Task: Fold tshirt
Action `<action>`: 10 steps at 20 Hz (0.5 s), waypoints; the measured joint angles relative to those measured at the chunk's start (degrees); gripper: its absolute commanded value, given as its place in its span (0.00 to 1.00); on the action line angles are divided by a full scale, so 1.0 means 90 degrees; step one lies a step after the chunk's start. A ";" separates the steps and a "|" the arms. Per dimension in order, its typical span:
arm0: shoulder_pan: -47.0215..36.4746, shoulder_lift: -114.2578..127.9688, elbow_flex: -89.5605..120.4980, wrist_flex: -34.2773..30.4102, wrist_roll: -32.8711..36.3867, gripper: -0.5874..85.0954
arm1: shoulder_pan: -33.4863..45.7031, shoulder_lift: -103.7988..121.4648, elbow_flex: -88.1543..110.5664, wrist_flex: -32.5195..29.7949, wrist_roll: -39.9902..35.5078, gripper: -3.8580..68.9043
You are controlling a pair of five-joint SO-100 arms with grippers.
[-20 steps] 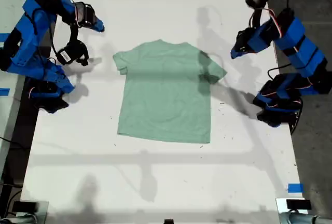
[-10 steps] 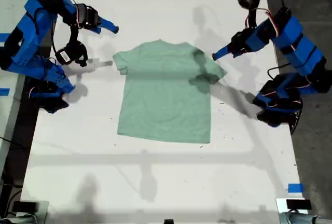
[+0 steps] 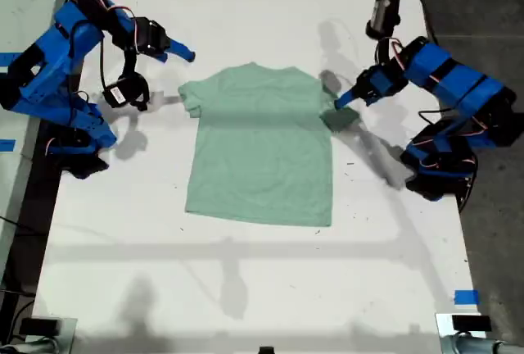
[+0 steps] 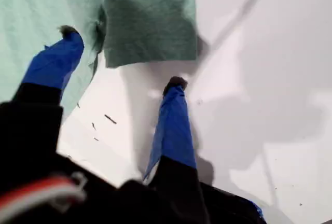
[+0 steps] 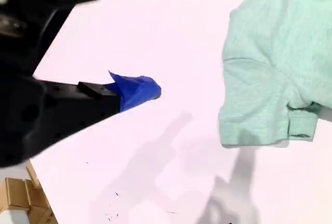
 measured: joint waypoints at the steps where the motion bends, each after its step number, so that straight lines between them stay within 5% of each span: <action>1: 0.0000 0.0010 0.0234 -0.0186 0.0000 0.33 | 0.0049 -0.0273 0.0146 -0.0313 -0.0010 0.49; 5: -0.0068 -0.0010 0.0889 -0.0781 0.0000 0.33 | 0.0107 -0.1416 0.0215 -0.1191 0.0000 0.45; 10: -0.0098 -0.0010 0.1143 -0.1035 0.0000 0.32 | 0.0205 -0.2891 -0.0430 -0.1367 0.0039 0.40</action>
